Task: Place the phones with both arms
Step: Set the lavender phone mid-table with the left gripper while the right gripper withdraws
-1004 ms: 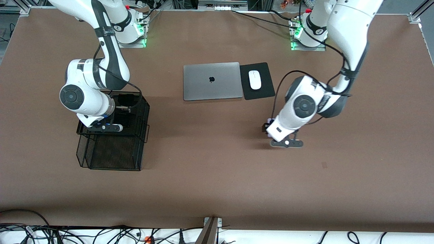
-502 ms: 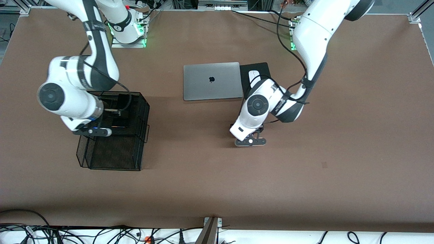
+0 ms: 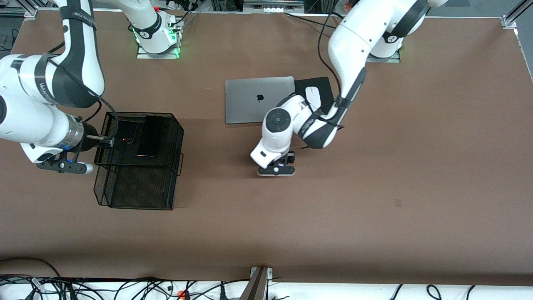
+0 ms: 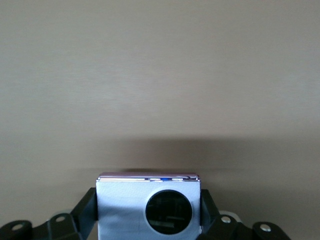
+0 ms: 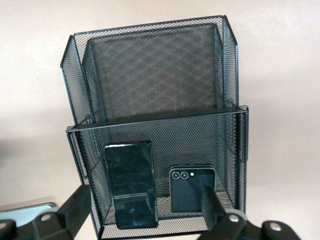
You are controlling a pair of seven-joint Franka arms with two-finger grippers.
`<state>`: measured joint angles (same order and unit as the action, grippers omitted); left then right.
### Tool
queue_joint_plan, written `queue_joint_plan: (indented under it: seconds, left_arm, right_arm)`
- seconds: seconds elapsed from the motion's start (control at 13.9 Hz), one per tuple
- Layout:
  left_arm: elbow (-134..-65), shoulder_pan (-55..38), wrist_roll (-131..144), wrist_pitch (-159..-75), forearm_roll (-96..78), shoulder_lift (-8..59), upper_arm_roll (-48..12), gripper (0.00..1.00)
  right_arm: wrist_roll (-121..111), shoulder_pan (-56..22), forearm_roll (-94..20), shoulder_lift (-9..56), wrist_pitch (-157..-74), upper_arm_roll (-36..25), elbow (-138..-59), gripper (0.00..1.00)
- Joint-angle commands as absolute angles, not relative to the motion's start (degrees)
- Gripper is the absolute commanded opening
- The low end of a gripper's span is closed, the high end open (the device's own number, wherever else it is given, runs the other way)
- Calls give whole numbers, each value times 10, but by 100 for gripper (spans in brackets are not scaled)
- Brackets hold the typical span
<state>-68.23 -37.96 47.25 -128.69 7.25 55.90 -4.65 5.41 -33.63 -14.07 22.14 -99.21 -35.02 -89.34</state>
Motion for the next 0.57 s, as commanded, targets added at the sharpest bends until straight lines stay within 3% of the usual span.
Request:
queue_joint_plan:
  seconds: [0.0,0.29,0.36,0.43,0.5]
  left_arm:
    - [-605,-414,498,-1267,86,606,-22,0]
    - [-605,-419,512,-1270,86,610,-18,0]
    - [-605,-421,517,-1271,86,610,-18,5]
    - [-605,-421,524,-1271,86,610,-18,67]
    - [-605,-421,537,-1273,87,610,-17,100]
  right_arm:
    - [62,-327,-161,234,-976,-346,-874,100]
    - [65,-330,-156,233,-978,-346,-875,100]
    - [65,-330,-156,234,-980,-346,-875,100]
    - [65,-330,-156,234,-981,-346,-875,100]
    - [65,-330,-156,234,-979,-346,-875,100]
